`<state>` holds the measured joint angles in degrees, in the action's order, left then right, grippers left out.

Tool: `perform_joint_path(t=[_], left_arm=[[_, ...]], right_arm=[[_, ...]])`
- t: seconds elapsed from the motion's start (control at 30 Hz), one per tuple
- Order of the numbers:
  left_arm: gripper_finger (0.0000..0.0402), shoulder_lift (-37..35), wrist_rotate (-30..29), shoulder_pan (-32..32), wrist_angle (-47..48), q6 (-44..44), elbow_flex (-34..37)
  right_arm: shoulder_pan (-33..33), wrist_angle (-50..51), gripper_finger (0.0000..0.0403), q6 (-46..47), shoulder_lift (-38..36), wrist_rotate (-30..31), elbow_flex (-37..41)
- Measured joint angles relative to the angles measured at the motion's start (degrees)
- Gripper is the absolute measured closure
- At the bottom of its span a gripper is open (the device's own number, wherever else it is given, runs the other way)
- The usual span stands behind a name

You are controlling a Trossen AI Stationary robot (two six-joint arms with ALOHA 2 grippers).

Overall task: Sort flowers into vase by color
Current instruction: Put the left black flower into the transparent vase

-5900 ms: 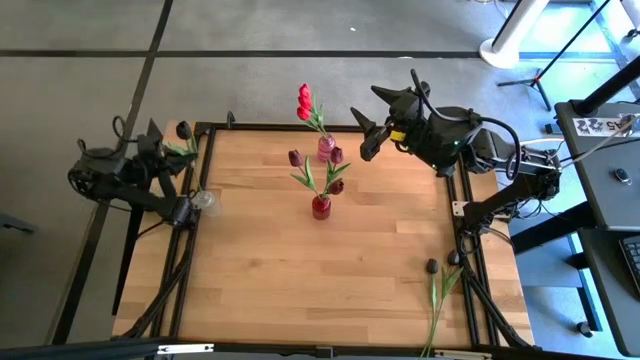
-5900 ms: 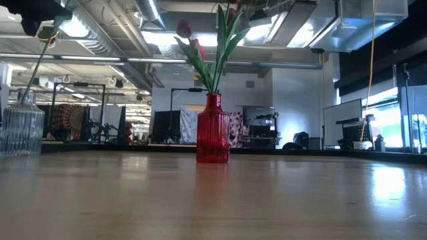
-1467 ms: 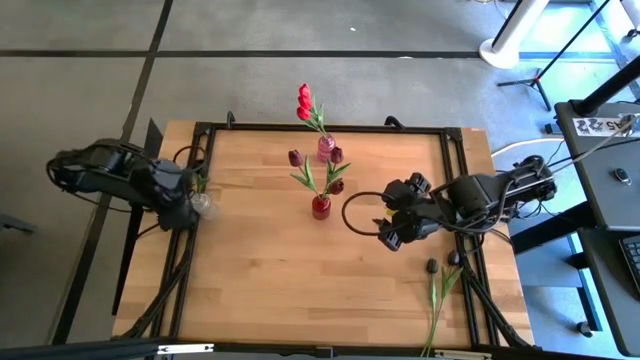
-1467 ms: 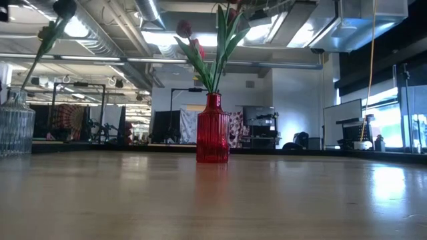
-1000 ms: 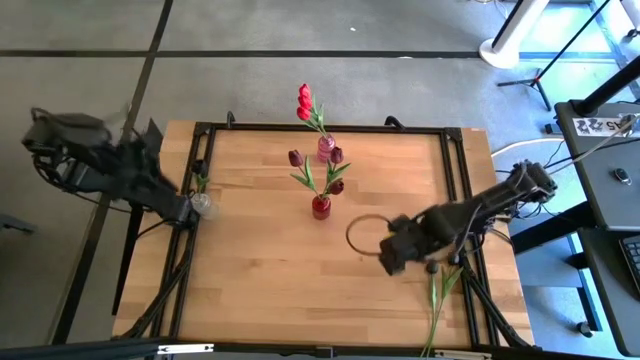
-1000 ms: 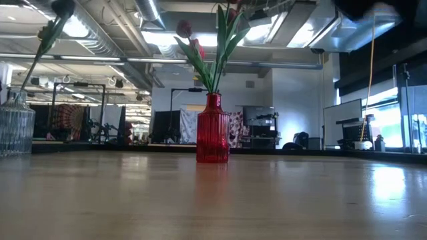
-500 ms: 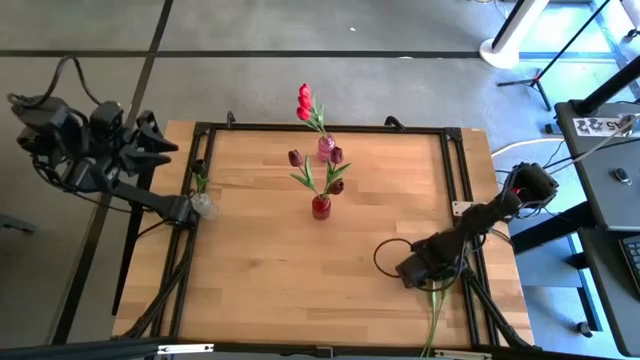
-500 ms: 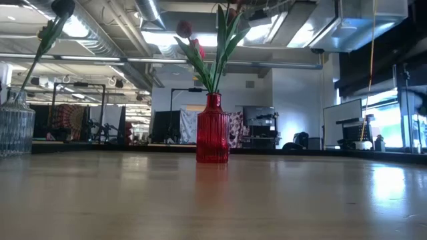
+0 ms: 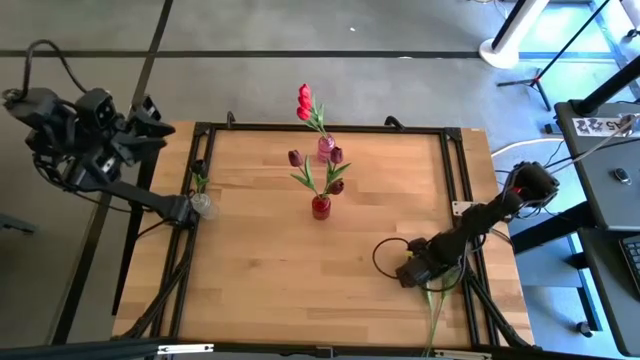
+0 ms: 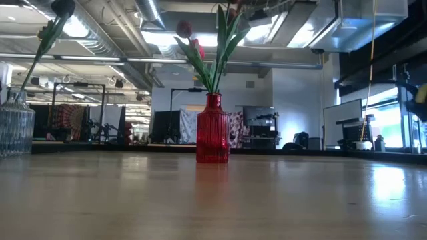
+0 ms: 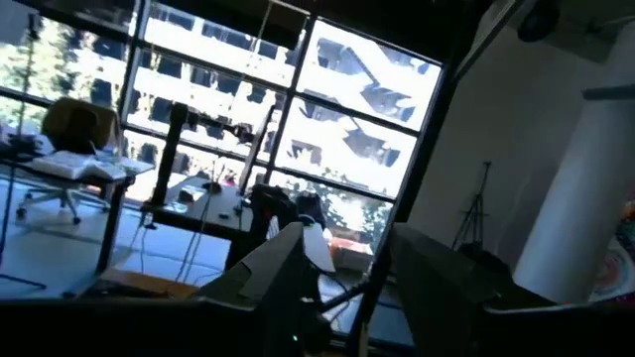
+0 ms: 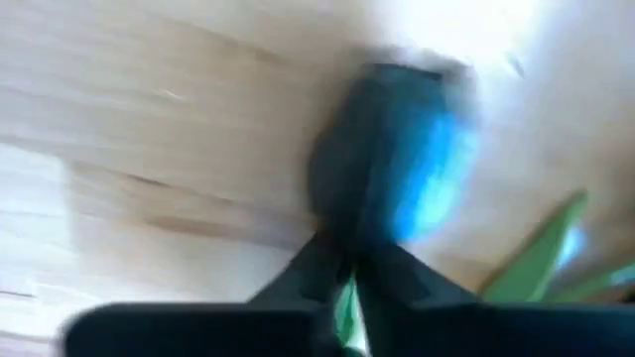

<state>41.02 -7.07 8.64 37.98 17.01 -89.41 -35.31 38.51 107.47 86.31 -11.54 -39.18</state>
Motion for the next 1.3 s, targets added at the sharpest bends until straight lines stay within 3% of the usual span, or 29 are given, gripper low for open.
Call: perform_joint_path(t=[0.1,0.27,0.43,0.63,0.77,0.9,1.03,1.3], left_arm=[[0.025,1.5,-2.4,0.0,-2.0,-0.6,0.0],[0.025,4.2,-6.9,0.0,-3.7,-0.7,0.0],[0.025,6.7,-11.6,0.0,-4.0,1.3,0.0],[0.025,7.6,-10.5,0.0,-2.7,0.1,0.0],[0.025,8.4,-5.6,0.0,-0.8,-4.3,0.0],[0.025,11.4,-0.7,0.0,-1.9,-6.9,0.0],[0.025,16.1,-0.8,0.0,-2.6,-8.2,0.0],[0.025,27.6,-3.8,-0.8,-9.3,-8.7,0.1]], right_arm=[[-0.1,2.0,0.0392,-4.1,0.3,5.6,-3.5],[0.8,2.9,0.0378,-16.3,0.1,15.1,-15.6],[5.3,1.6,0.0394,-40.0,0.0,21.9,-31.4],[11.8,-3.7,0.0388,-71.5,-0.1,25.7,-50.6],[14.7,-20.0,0.0397,-97.4,-0.2,23.9,-57.8],[19.6,-36.6,0.0392,-111.9,0.1,15.0,-59.7],[24.7,-43.2,0.0393,-117.0,1.5,9.6,-59.8],[29.2,-41.7,0.039,-116.7,4.4,6.2,-59.7]])
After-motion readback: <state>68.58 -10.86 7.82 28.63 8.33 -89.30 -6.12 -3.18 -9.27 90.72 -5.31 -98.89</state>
